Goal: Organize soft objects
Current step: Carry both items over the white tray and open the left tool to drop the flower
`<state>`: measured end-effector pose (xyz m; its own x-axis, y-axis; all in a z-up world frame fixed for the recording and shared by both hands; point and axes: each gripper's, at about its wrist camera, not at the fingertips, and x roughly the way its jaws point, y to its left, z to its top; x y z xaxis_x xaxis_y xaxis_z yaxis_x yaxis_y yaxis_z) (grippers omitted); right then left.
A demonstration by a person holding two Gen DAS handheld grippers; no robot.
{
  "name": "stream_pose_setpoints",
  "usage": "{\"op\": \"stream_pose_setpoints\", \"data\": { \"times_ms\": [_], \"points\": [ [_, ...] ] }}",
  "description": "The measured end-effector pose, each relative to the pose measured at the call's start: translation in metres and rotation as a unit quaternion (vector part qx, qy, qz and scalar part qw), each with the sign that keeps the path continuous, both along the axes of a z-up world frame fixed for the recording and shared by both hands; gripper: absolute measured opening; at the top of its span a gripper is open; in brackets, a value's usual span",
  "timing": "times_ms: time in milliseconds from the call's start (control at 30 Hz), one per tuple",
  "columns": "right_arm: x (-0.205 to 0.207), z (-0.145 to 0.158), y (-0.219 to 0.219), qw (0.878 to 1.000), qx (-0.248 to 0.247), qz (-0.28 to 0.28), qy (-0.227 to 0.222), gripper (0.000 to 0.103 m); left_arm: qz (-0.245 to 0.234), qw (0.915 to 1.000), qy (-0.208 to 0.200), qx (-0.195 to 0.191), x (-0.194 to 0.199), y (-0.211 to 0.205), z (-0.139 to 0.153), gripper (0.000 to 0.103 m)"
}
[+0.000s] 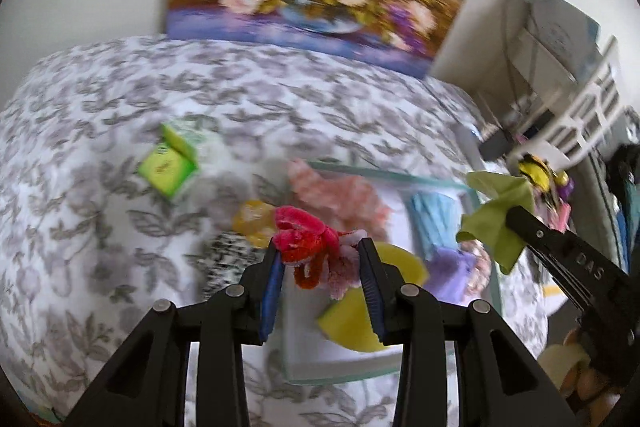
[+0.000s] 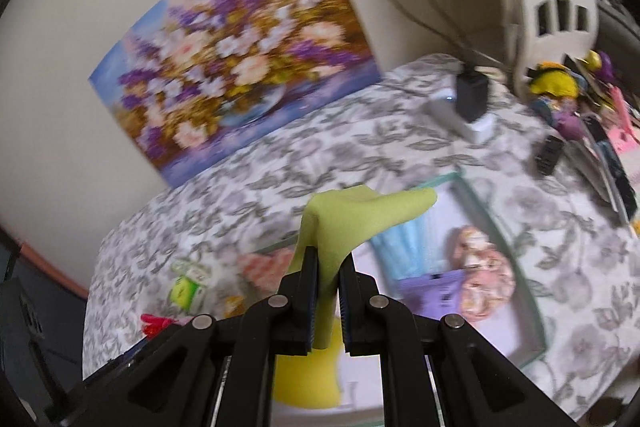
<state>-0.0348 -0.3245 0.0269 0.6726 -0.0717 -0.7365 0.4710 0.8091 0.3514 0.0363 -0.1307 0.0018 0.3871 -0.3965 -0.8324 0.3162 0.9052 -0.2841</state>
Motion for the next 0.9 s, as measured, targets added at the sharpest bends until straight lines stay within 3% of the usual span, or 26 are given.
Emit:
{"op": "stream_pose_setpoints", "data": {
  "times_ms": [200,433,600,900],
  "points": [
    [-0.015,-0.009,-0.026,1.0,0.009,-0.025,0.013,0.01,-0.016,0.9991,0.032,-0.021,0.006,-0.013,-0.013,0.039],
    [-0.003,-0.032,-0.02,0.998,0.008,0.003,0.056,0.01,-0.013,0.9977,0.065,-0.014,0.028,-0.025,-0.048,0.039],
    [0.008,-0.063,-0.015,0.994,0.022,0.027,0.1,0.01,-0.01,0.9938,0.106,-0.032,0.034,-0.028,-0.072,0.039],
    [0.014,-0.094,-0.016,0.988,0.038,0.038,0.144,0.011,-0.022,0.9921,0.123,-0.008,0.035,-0.042,-0.095,0.039]
  ]
}}
